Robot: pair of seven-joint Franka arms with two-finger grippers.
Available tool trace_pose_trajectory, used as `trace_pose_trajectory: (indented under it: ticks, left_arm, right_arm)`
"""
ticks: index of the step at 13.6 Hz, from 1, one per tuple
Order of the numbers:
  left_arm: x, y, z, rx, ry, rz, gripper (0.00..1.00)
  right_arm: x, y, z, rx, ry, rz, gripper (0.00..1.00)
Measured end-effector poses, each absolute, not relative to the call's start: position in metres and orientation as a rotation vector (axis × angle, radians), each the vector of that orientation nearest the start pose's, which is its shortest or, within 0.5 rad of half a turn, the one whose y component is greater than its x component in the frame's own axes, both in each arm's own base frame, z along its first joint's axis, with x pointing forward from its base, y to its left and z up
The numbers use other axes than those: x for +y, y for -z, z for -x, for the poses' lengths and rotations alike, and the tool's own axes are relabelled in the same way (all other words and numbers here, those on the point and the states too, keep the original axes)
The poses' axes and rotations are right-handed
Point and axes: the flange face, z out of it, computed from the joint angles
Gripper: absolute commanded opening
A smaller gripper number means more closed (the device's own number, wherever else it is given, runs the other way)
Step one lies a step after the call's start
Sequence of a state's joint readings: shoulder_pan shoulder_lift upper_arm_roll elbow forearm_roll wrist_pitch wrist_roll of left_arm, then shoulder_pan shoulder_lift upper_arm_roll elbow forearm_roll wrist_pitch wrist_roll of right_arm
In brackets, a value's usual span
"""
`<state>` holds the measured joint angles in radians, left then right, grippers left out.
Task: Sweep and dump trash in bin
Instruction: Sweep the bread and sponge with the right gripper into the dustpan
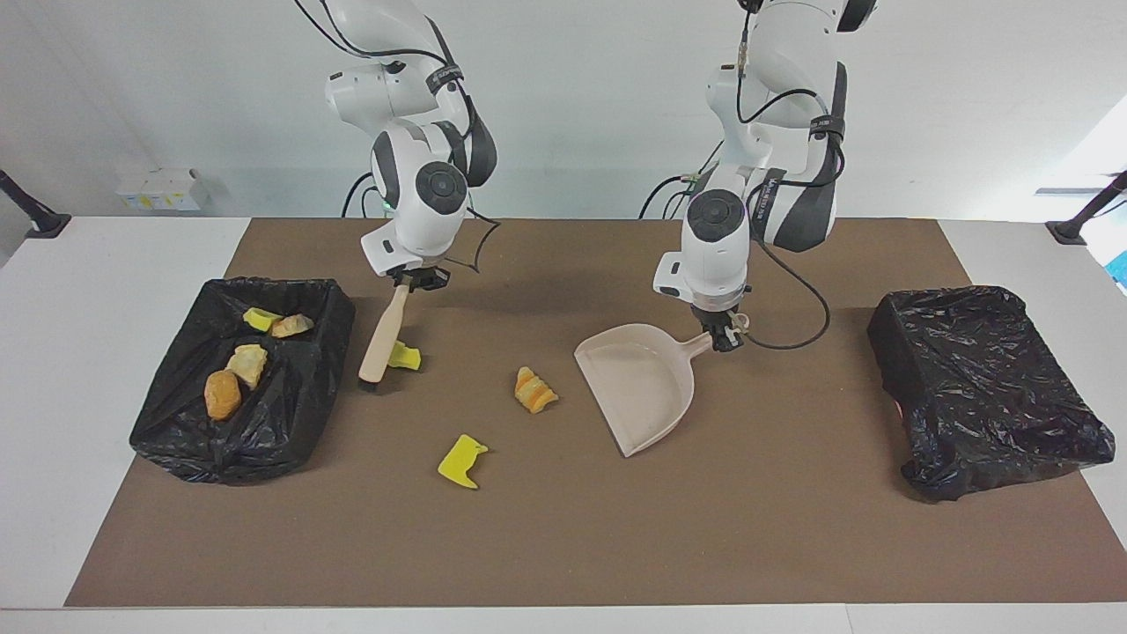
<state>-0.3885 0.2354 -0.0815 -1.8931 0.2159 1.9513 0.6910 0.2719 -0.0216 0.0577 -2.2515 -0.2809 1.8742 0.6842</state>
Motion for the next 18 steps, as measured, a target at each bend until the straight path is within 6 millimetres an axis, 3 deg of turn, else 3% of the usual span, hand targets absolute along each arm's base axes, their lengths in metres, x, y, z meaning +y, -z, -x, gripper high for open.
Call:
trace_pose_trajectory:
  ticks: [4,8,11,14,18]
  left_arm:
    - [-0.253,-0.368,-0.534,1.752,-0.288,2.404,0.0]
    - [-0.252,-0.366,-0.533,1.753,-0.279,2.404,0.0]
    - [-0.252,-0.367,-0.532,1.754,-0.273,2.404,0.0]
    - [-0.251,-0.365,-0.531,1.754,-0.267,2.404,0.0]
    - [-0.25,-0.363,-0.53,1.756,-0.26,2.404,0.0]
  right_arm:
    - [0.169,-0.347,-0.455,0.324,-0.243,3.437,0.0]
    - [0.21,-0.359,-0.463,0.258,-0.244,3.336,0.0]
    - [0.258,-0.363,-0.47,0.141,-0.223,3.31,0.0]
    - [0.3,-0.354,-0.472,0.024,-0.228,3.299,0.0]
    - [0.326,-0.355,-0.472,-0.169,-0.262,3.178,0.0]
